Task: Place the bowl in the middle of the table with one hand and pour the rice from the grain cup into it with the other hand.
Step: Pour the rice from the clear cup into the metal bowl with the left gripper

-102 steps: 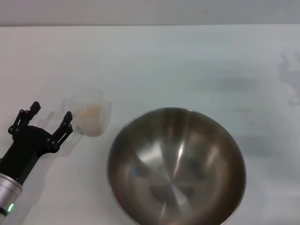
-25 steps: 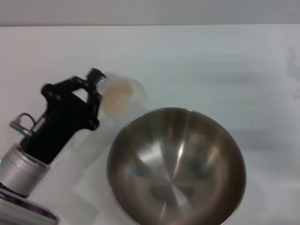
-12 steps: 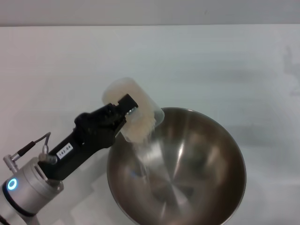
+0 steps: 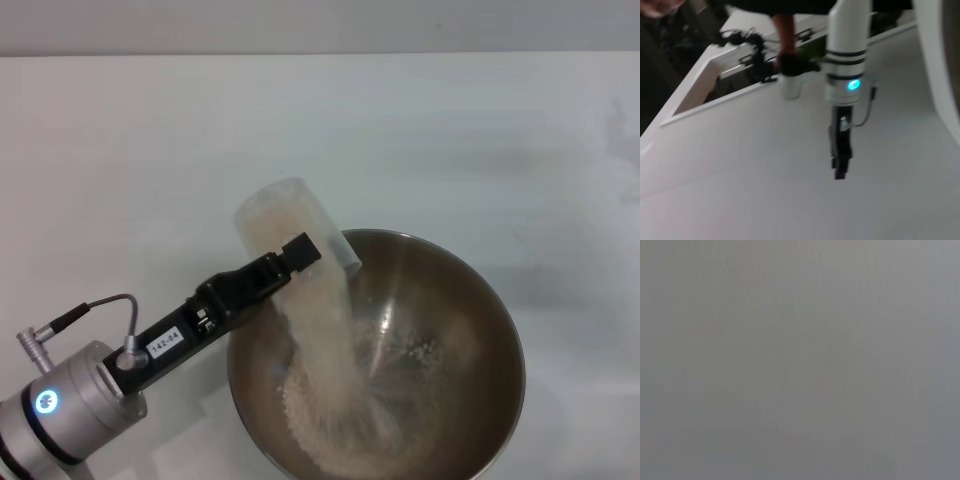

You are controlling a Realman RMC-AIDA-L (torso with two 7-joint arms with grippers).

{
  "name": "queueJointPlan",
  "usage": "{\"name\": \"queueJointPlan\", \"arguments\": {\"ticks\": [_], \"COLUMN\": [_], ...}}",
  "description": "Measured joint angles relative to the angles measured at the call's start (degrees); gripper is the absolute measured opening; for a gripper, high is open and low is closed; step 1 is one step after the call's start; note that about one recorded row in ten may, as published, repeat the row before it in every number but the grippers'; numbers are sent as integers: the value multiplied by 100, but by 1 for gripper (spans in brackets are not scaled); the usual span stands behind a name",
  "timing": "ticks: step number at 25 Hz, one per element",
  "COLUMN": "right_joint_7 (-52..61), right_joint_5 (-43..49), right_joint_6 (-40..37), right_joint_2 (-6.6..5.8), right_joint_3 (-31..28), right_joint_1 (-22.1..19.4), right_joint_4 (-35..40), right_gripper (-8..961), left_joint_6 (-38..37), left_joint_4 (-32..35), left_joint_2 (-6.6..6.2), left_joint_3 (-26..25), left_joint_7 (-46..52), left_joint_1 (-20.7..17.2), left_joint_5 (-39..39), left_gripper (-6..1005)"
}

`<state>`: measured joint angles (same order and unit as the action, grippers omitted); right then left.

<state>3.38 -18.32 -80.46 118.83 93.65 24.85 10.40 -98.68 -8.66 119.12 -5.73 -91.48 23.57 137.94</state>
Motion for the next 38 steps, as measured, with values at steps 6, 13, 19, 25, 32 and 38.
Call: {"name": "queueJointPlan", "arguments": {"ticks": [6,13,19,25,32,38], "right_joint_7": [-63,-66,-66,-66,-65,-10], "right_joint_5": [-5,-6,-6,-6,-6,-5], "right_joint_6": [9,13,13,90,518,938], "right_joint_2": [0,0,14,17,7,-7], "right_joint_3": [0,-70,-70,-70,-70,-70], "right_joint_1": [2,35,63,90,300,544], "right_joint_4": [-7,-103,-103,-91,-56,1], "right_gripper": [358,358,358,358,358,358], "left_joint_6": [266,248,279,268,28,144], "left_joint_4": [-46,-73,-53,-51,-110,-200], "left_joint_2": [-1,-9,-20,-32,-38,-21], "left_joint_3": [2,-12,-33,-37,-438,-1533], "left_joint_7": [-730,-1174,-1185,-1161,484,3597], "left_joint_1": [47,37,29,6,35,17], "left_joint_5": [42,47,48,36,6,2], "left_gripper": [100,109,118,126,136,145]}}
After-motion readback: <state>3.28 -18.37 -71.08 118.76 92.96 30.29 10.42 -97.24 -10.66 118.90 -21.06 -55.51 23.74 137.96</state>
